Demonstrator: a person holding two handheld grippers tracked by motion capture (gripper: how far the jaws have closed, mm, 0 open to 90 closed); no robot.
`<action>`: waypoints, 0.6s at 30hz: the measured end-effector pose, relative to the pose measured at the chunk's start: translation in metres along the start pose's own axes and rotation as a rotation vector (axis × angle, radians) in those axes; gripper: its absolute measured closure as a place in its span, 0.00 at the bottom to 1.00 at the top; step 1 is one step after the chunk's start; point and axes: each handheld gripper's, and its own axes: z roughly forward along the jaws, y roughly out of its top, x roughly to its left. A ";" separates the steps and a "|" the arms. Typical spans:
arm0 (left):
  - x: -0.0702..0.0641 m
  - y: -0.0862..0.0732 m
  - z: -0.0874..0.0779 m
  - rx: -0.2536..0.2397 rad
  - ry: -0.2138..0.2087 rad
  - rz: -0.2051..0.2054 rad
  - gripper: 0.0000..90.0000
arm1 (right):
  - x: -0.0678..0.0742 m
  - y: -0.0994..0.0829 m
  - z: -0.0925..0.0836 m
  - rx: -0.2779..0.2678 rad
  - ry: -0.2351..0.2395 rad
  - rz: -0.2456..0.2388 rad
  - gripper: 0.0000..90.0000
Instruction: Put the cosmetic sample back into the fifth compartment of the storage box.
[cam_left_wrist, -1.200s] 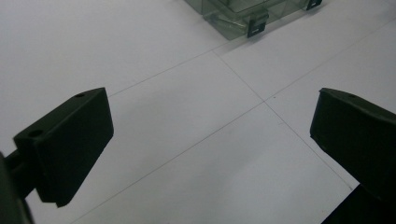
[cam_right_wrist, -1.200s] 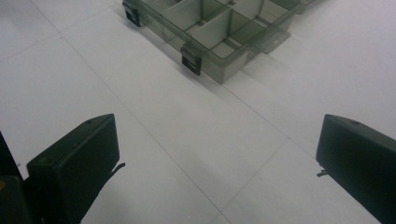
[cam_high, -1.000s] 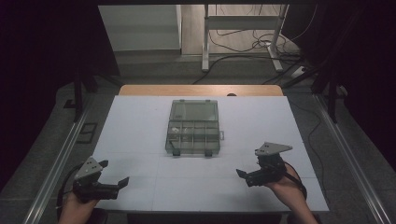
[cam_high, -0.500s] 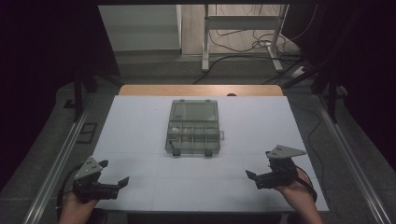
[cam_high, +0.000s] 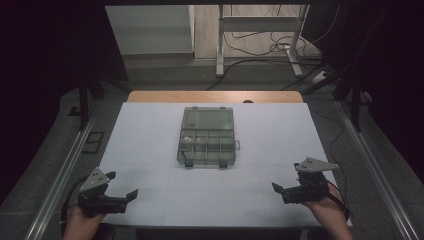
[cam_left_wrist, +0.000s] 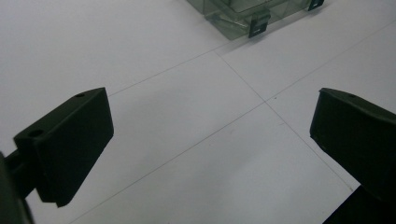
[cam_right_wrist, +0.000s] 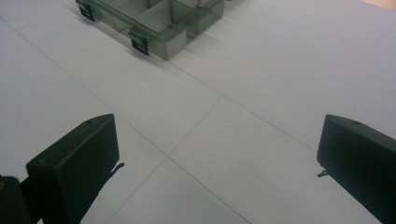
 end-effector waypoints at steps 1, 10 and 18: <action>0.000 0.000 0.000 0.000 0.000 0.000 0.00 | -0.001 -0.002 -0.002 0.001 -0.004 0.008 0.00; -0.001 0.000 0.000 0.001 0.004 0.003 0.00 | -0.011 -0.020 -0.015 -0.017 -0.031 0.071 0.00; -0.001 0.000 0.000 -0.001 0.005 0.003 0.00 | -0.012 -0.034 -0.027 -0.021 -0.053 0.101 0.00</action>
